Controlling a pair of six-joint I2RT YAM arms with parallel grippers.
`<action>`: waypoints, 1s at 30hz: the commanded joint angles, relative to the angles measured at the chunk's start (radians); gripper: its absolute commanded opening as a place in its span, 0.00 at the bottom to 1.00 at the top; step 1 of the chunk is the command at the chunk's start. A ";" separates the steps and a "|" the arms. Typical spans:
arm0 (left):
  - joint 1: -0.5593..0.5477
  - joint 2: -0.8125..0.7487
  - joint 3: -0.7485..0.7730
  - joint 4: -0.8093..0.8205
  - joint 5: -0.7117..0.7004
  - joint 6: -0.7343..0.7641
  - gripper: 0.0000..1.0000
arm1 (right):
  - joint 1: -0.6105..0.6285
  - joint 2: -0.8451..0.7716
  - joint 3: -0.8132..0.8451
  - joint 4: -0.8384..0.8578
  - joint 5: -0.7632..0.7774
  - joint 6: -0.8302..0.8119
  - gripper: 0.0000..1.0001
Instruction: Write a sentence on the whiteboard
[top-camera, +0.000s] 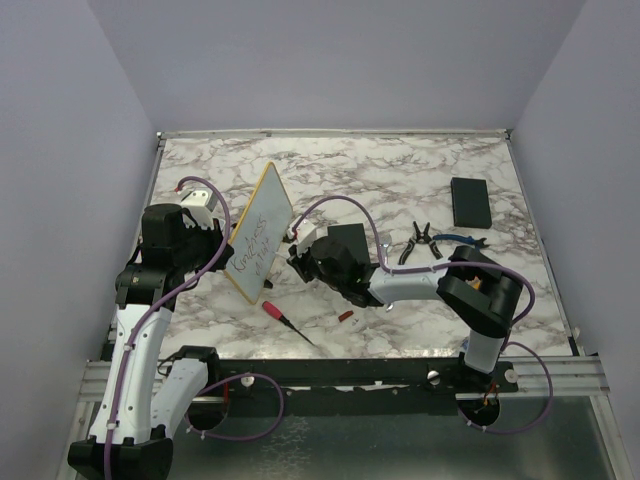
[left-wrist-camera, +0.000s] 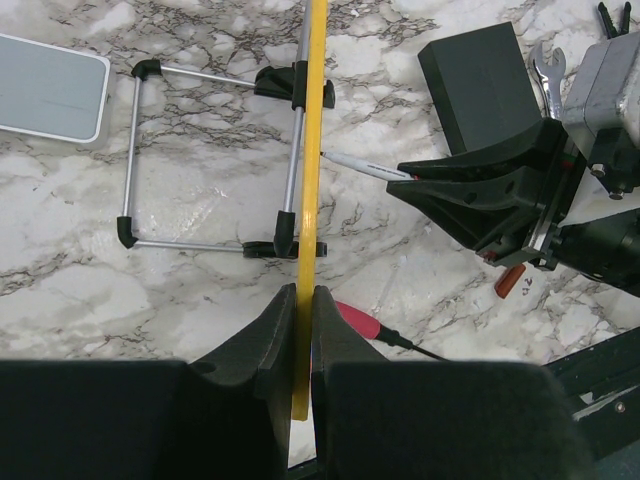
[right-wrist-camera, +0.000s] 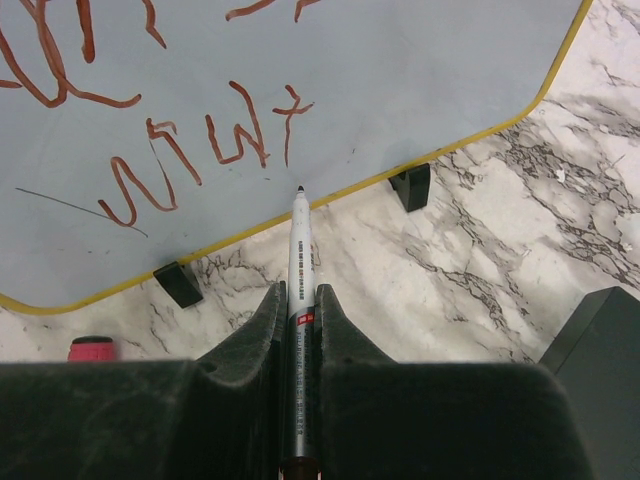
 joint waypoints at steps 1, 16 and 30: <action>-0.005 -0.011 -0.010 -0.012 0.014 0.007 0.10 | 0.000 0.007 0.030 -0.008 0.043 0.007 0.01; -0.005 -0.011 -0.010 -0.012 0.016 0.009 0.10 | 0.000 0.023 0.079 0.012 0.044 -0.020 0.01; -0.007 -0.011 -0.010 -0.013 0.015 0.009 0.09 | 0.000 0.011 0.075 0.018 0.045 -0.024 0.01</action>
